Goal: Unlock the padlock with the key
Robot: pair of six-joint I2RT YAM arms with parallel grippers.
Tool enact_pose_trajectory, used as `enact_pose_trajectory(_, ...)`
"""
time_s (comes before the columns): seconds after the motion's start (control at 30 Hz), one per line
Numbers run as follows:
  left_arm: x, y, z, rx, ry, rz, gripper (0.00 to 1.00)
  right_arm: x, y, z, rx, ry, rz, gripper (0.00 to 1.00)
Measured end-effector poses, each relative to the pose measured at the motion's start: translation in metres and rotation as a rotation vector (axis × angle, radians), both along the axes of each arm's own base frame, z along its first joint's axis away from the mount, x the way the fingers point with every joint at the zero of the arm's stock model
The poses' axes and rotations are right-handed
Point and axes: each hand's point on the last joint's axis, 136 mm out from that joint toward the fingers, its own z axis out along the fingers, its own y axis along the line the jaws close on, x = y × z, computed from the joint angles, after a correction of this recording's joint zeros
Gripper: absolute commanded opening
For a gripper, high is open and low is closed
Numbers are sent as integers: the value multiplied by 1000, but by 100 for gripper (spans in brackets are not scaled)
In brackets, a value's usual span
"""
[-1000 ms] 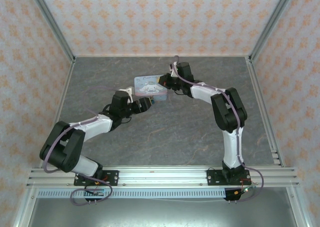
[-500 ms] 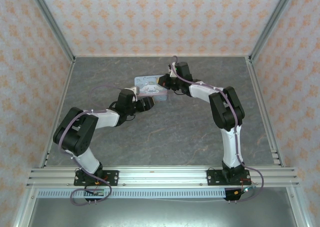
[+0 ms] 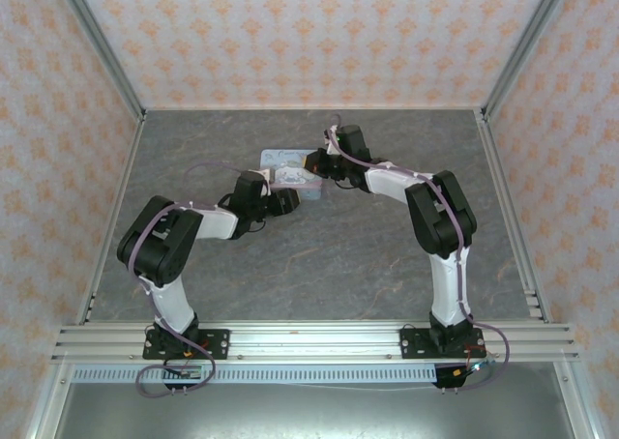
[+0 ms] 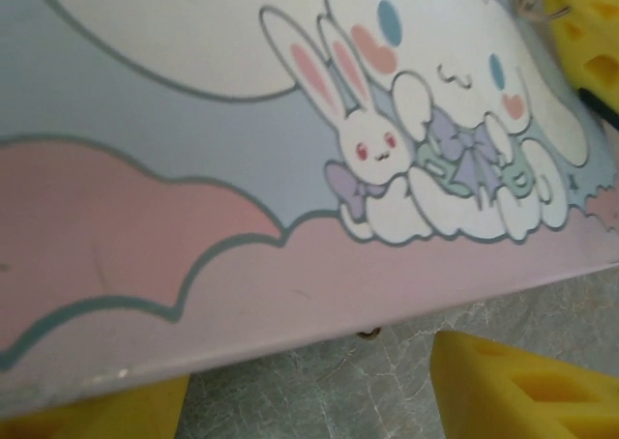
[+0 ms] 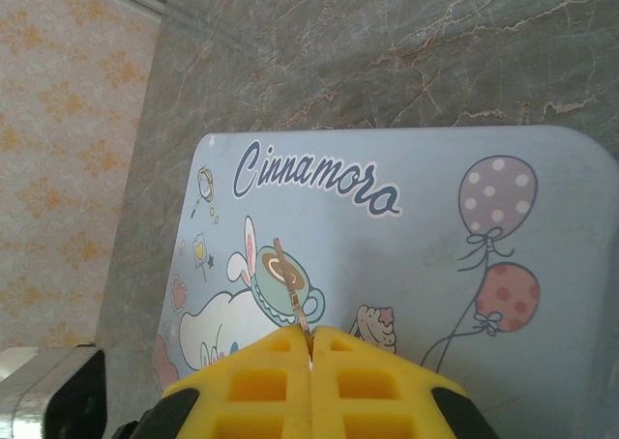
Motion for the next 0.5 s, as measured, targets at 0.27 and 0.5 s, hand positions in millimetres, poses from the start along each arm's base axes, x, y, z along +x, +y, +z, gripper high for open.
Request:
enact_pose_trajectory(0.27, -1, -15, -1, 56, -41, -54, 63, 0, 0, 0, 0, 0, 1, 0)
enact_pose_trajectory(0.5, 2, -25, 0, 115, -69, -65, 61, 0, 0, 0, 0, 0, 0, 0)
